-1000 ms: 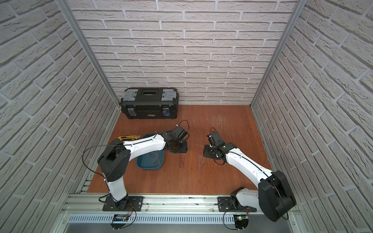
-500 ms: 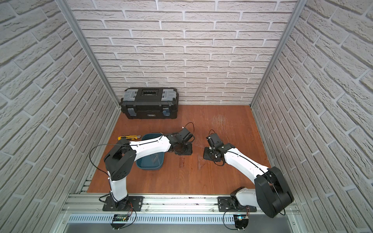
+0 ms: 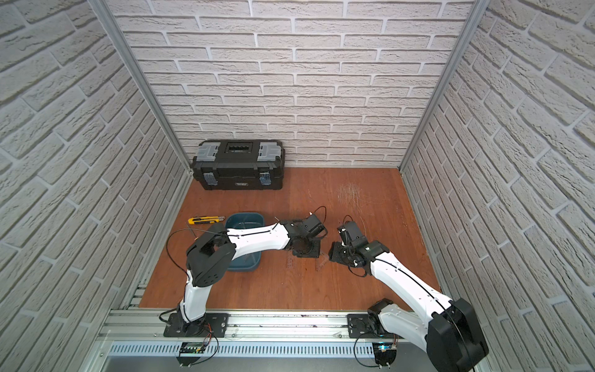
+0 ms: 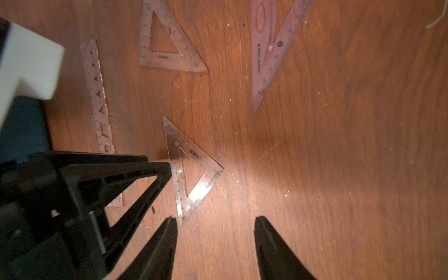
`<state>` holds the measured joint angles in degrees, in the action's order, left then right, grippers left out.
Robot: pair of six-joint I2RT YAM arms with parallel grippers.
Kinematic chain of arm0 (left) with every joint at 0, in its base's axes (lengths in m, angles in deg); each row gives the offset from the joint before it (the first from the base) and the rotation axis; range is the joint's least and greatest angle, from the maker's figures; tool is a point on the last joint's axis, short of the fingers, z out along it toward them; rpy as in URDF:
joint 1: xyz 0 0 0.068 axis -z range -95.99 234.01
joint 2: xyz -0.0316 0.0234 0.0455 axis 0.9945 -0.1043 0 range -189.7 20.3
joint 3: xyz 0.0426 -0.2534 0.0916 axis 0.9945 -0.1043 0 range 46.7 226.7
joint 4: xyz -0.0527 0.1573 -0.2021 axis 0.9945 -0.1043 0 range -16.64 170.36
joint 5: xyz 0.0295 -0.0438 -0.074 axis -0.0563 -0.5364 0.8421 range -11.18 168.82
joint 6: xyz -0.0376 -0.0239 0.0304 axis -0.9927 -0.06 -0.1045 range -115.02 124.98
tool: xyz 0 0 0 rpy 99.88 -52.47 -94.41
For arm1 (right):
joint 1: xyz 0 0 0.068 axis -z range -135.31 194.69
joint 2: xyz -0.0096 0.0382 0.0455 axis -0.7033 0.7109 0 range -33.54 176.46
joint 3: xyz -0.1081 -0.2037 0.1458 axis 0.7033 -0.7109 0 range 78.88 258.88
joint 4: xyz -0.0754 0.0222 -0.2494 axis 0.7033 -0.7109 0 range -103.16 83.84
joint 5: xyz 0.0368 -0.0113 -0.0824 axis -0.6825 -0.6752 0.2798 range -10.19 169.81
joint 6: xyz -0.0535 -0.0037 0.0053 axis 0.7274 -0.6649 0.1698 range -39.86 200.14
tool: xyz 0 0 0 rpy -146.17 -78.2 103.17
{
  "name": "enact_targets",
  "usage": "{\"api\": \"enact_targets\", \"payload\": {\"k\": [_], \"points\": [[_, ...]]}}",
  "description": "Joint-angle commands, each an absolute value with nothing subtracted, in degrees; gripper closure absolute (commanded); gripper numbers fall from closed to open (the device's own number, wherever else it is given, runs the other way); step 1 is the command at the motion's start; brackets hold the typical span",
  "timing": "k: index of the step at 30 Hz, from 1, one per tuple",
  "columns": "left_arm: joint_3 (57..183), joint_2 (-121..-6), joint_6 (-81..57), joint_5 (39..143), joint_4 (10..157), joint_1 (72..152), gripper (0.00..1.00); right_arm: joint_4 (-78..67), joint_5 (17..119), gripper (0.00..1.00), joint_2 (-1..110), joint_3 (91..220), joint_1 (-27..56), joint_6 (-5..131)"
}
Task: Put the scattered rulers into the storage box
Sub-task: Pick up the ruler from the center of the board.
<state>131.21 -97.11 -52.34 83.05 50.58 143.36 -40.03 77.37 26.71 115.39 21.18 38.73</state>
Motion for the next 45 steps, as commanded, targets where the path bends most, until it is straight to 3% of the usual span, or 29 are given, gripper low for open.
{"api": "enact_targets", "payload": {"k": [1, 45], "points": [[134.02, -98.68, -53.27, 81.33, 46.99, 144.43, 0.53, -41.55, 77.53, 0.44, 23.71, 114.58, 21.42, 37.95], [147.62, -111.85, -50.74, 76.65, 30.6, 148.91, 0.62, -45.73, 77.41, 0.43, 4.94, 107.64, 21.44, 34.34]]}}
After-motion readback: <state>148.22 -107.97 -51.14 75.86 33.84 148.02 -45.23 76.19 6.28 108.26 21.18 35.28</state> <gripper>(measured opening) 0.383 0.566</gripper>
